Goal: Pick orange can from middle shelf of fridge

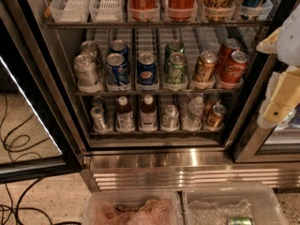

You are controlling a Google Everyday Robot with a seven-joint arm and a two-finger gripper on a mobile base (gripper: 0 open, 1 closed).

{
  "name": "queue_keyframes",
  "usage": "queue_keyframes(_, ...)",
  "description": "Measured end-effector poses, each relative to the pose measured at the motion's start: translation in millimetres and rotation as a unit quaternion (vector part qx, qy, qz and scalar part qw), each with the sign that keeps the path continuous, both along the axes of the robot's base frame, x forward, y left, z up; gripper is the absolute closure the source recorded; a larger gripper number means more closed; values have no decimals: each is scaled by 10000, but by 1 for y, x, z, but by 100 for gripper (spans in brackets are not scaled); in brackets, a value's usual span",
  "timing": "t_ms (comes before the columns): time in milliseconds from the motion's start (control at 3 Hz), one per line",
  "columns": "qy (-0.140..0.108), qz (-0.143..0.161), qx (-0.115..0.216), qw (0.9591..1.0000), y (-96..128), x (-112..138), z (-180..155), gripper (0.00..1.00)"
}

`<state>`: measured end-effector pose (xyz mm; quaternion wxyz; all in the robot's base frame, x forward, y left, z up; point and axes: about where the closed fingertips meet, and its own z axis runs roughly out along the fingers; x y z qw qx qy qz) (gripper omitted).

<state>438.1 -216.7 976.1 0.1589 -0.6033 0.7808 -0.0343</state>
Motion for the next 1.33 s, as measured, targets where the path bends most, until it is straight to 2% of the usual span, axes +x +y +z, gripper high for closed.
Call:
queue_keyframes(333, 0, 0, 0, 10000, 0, 0, 0, 0)
queue_keyframes(667, -285, -29, 93, 9995, 0, -1, 3, 0)
queue_keyframes(1000, -718, 76, 405, 9966, -2, -30, -9, 0)
queue_keyframes(1333, -1105, -143, 1043, 9883, -40, -36, -47, 0)
